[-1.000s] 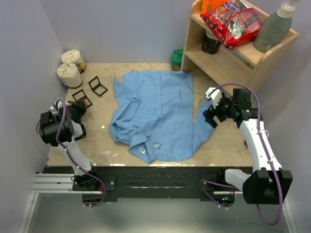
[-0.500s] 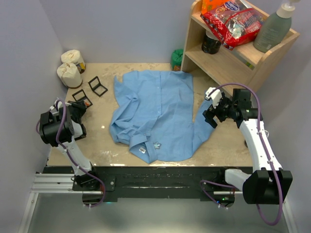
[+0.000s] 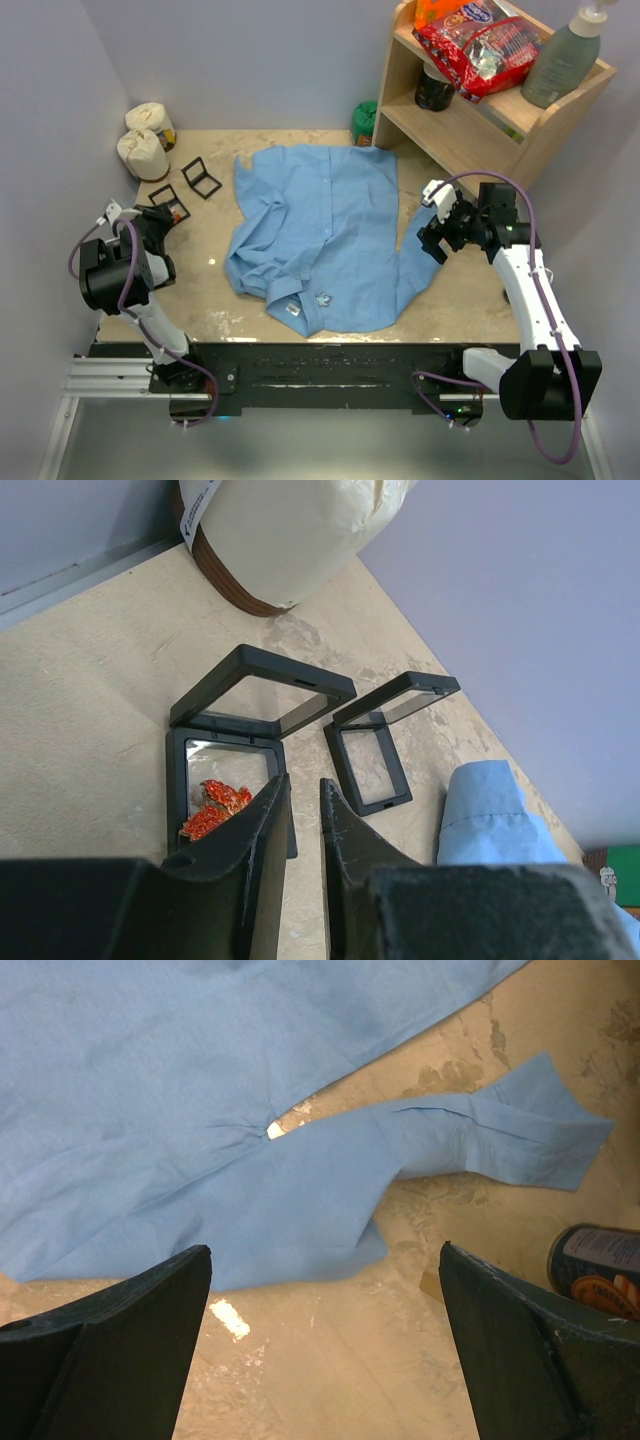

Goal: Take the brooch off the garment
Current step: Place the brooch in the brooch box.

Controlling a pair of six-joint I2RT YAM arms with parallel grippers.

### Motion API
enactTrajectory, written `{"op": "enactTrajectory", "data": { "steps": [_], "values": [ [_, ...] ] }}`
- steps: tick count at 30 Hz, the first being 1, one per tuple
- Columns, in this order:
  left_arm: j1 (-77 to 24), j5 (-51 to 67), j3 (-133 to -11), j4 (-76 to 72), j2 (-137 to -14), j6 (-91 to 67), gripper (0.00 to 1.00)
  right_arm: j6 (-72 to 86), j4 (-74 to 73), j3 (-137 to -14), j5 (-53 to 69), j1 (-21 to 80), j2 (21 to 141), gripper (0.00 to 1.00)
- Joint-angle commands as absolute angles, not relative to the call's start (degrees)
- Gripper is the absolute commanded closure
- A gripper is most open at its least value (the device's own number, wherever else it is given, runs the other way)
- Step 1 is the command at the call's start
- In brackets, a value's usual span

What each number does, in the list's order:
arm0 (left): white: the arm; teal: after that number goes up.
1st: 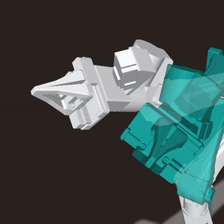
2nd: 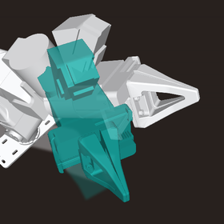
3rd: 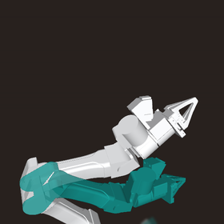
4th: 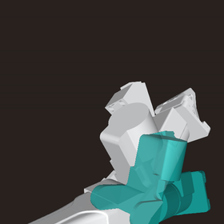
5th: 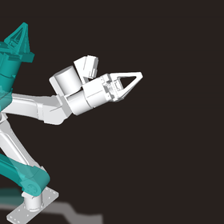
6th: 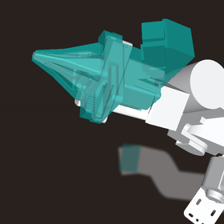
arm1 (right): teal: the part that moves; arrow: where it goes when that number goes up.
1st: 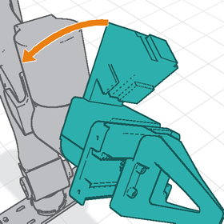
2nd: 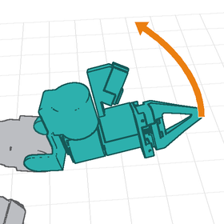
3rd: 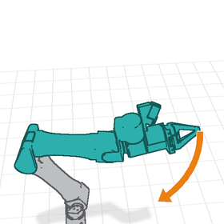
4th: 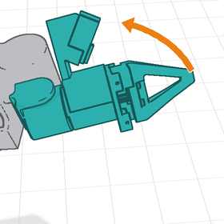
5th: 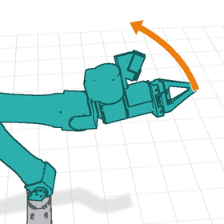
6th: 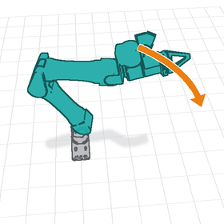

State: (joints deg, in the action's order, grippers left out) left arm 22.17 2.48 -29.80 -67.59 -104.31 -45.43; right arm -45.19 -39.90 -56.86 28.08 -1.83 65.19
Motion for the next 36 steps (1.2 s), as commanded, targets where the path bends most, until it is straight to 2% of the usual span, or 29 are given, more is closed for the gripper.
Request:
{"op": "enactTrajectory", "data": {
  "steps": [1,5,9,15,16,18,22,25,36],
  "values": [
    [22.9,1.0,-28.6,-68.5,-101.2,-43.9,0.77,-46.0,-40.6,-57.8,29.7,-1.9,65.0,0.01],
    [22.8,3.2,-28.0,-68.7,-98.7,-42.9,0.78,-46.0,-40.3,-57.6,29.5,-2.0,64.6,0.01],
    [22.9,8.2,-29.5,-62.5,-95.3,-39.6,0.77,-46.1,-41.0,-58.2,29.7,-2.0,64.4,0.01],
    [24.3,22.7,-30.9,-52.2,-92.5,-28.8,0.72,-46.5,-44.5,-61.3,32.3,-1.8,63.7,0.01],
    [24.9,24.2,-31.7,-50.1,-92.5,-27.6,0.67,-46.3,-44.5,-61.3,33.0,-1.8,63.5,0.01],
    [25.5,27.0,-33.8,-44.3,-92.4,-24.2,0.62,-46.1,-44.2,-61.3,33.6,-1.8,62.6,0.01],
    [26.4,27.9,-37.1,-35.6,-91.3,-17.3,0.43,-46.4,-44.3,-61.0,33.3,-1.8,62.4,0.01],
    [26.3,27.9,-39.1,-30.2,-89.9,-12.1,0.36,-46.3,-44.7,-61.7,33.0,-1.8,62.8,0.01],
    [26.4,32.1,-45.9,-16.6,-92.5,3.0,0.30,-45.2,-44.6,-61.7,33.0,-1.9,62.4,0.01]
  ]
}}
